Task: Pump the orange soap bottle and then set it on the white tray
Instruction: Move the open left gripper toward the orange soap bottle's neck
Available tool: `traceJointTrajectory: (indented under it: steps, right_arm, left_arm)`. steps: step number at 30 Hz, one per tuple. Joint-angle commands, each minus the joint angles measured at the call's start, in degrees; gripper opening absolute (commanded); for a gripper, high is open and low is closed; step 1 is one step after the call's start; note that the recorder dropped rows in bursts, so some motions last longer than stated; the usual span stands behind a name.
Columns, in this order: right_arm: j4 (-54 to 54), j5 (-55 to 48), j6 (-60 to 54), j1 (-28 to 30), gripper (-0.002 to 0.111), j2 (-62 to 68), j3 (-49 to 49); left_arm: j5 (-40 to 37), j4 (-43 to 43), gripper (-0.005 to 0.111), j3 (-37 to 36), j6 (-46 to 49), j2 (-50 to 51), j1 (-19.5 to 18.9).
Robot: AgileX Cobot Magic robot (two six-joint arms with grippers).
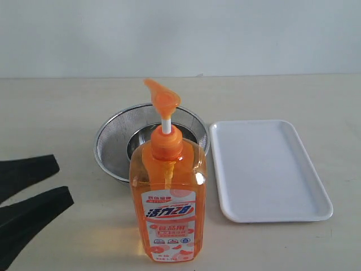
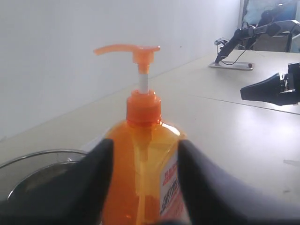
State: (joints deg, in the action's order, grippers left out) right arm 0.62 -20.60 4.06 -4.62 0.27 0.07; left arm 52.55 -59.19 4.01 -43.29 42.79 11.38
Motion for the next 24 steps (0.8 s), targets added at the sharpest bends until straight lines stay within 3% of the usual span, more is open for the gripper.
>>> traceJointTrajectory:
  steps: [1,12,17,24]
  right_arm:
    - [0.0,0.2,-0.1,0.1,0.000,-0.3,-0.1]
    - [0.0,0.2,-0.1,0.1,0.000,-0.3,-0.1]
    - [0.0,0.2,-0.1,0.1,0.000,-0.3,-0.1]
    - [0.0,0.2,-0.1,0.1,0.000,-0.3,-0.1]
  left_arm:
    - [0.2,0.1,0.074,0.8,-2.2,0.0,0.5]
    - [3.0,0.4,0.073,2.8,-1.6,2.9,0.5]
    - [4.3,0.4,0.073,5.6,-0.7,10.1,0.5]
    - [14.2,0.5,0.073,11.4,3.9,24.1,0.5]
